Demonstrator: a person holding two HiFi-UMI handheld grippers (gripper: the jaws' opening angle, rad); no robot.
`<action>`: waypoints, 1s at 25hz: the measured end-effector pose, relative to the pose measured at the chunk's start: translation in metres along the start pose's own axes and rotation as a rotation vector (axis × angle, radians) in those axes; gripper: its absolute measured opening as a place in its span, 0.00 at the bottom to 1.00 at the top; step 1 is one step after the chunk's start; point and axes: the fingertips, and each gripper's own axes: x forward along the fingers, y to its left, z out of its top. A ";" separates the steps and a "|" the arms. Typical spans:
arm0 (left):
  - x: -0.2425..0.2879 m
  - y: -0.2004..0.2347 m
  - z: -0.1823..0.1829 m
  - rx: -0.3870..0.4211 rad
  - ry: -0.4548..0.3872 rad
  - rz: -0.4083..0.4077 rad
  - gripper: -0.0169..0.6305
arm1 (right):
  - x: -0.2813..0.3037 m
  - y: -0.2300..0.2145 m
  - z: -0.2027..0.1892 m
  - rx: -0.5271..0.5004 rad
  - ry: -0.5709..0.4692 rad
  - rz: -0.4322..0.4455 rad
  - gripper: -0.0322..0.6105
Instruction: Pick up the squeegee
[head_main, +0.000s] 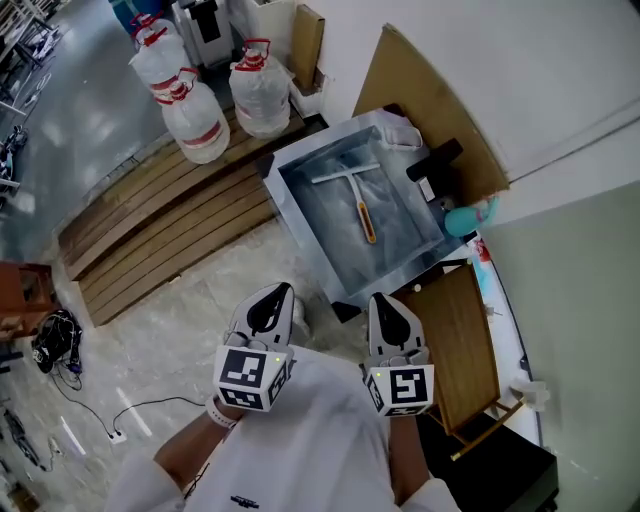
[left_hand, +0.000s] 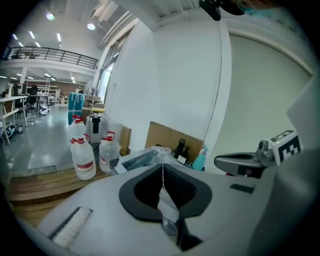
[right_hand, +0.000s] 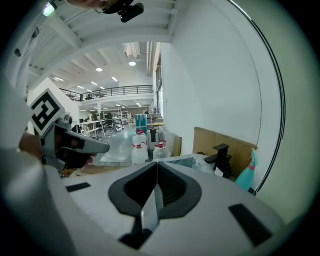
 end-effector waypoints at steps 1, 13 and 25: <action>0.007 0.005 0.005 -0.003 -0.002 -0.001 0.04 | 0.008 -0.003 0.004 0.000 0.002 -0.003 0.06; 0.049 0.017 0.026 -0.037 0.011 0.029 0.04 | 0.060 -0.037 0.007 -0.013 0.060 0.030 0.06; 0.106 0.022 0.025 -0.025 0.074 0.049 0.04 | 0.126 -0.076 -0.001 0.060 0.096 0.100 0.20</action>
